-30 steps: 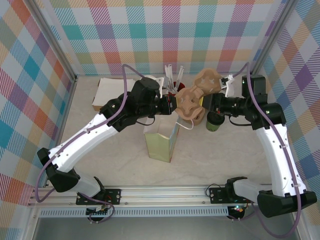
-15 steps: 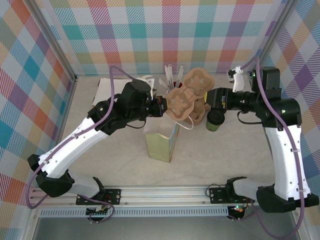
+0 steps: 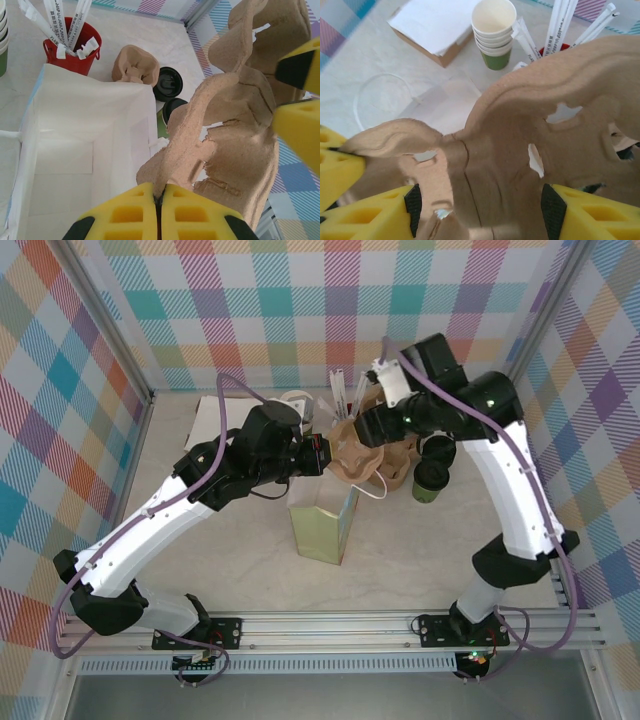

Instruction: Pack the takeout coffee

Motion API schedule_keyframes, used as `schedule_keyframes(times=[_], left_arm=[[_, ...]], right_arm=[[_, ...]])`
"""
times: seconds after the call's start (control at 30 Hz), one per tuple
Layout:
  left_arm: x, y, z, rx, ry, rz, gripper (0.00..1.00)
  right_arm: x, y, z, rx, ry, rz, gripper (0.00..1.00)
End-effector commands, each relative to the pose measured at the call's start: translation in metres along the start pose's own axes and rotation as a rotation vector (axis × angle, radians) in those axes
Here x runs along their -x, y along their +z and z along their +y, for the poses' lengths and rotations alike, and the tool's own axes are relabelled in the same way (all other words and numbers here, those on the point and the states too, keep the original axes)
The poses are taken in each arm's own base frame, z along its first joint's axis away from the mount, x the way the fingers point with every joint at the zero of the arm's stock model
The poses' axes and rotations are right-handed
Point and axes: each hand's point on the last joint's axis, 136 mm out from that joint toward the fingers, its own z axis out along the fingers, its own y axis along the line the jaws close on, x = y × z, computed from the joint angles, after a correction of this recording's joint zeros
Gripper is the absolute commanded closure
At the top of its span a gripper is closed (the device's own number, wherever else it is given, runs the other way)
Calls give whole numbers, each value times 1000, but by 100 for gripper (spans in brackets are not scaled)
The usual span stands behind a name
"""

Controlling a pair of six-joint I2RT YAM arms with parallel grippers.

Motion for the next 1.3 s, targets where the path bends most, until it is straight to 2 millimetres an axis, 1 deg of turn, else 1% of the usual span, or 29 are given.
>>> schedule_keyframes(times=[0.0, 0.1, 0.33, 0.63, 0.67, 0.7, 0.77, 0.83, 0.93, 1.07, 1.17, 1.27], left_arm=[[7, -11, 5, 9, -11, -31, 100], [7, -11, 5, 12, -11, -33, 100], [7, -10, 6, 16, -10, -33, 100], [8, -11, 6, 19, -11, -37, 99], [8, -12, 6, 19, -11, -39, 98], [9, -12, 6, 20, -12, -40, 94], [10, -14, 6, 19, -15, -46, 82], [12, -18, 5, 12, -16, -56, 76], [15, -26, 6, 9, -13, -74, 73], [19, -40, 12, 29, -6, -102, 68], [20, -56, 23, 65, 0, -125, 63], [18, -72, 35, 100, -1, -145, 57]], right_arm=[[-14, 1, -12, -120, -107, 78, 34], [-15, 8, -9, -124, -132, 97, 35], [-16, 14, -6, -132, -162, 113, 41], [-17, 18, -5, -131, -173, 125, 53], [-17, 19, -5, -130, -174, 126, 54], [-17, 19, -5, -130, -174, 125, 55], [-17, 19, -4, -123, -177, 126, 55], [-17, 20, -3, -120, -179, 125, 55], [-16, 21, -1, -111, -179, 120, 55], [-12, 23, 3, -90, -179, 107, 55], [-9, 25, 6, -64, -177, 95, 55], [-6, 26, 17, -8, -174, 81, 56]])
